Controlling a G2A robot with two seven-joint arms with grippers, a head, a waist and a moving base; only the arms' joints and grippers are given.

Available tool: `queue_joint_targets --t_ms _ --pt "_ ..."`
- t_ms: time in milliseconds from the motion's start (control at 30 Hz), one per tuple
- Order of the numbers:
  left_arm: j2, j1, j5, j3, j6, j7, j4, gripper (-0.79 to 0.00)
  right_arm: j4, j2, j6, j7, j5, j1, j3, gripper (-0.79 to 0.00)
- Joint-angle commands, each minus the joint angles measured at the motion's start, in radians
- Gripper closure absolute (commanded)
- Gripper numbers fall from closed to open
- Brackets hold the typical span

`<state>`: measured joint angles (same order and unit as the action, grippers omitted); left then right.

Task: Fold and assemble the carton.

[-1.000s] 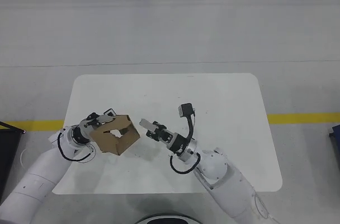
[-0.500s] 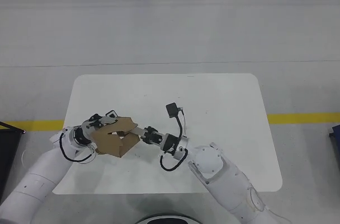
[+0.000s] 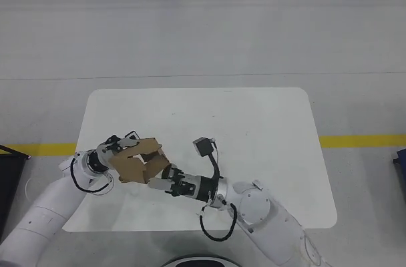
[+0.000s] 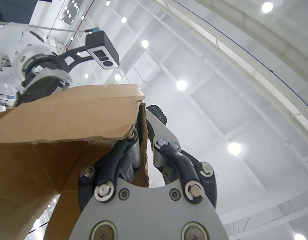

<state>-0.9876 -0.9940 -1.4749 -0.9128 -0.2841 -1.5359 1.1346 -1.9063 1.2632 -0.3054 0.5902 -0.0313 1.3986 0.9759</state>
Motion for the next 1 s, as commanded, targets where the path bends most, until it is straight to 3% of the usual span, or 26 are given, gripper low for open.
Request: queue_joint_targets --t_ms 0,267,733,967 --pt "-0.001 0.0 0.008 0.001 0.0 0.0 0.004 0.0 -0.003 0.001 0.052 -0.03 -0.054 -0.009 -0.006 -0.785" --pt "-0.002 -0.006 0.03 -0.014 0.0 0.0 0.006 0.0 0.001 0.013 0.151 -0.123 -0.133 -0.038 -0.042 -0.785" --pt "-0.004 -0.021 0.04 -0.035 0.0 0.0 0.028 0.0 0.029 0.015 0.218 -0.141 -0.101 -0.044 -0.03 -0.785" --pt "-0.003 -0.033 0.016 -0.041 0.0 0.0 0.036 0.0 0.001 0.011 0.163 -0.126 -0.076 -0.024 -0.014 -0.785"
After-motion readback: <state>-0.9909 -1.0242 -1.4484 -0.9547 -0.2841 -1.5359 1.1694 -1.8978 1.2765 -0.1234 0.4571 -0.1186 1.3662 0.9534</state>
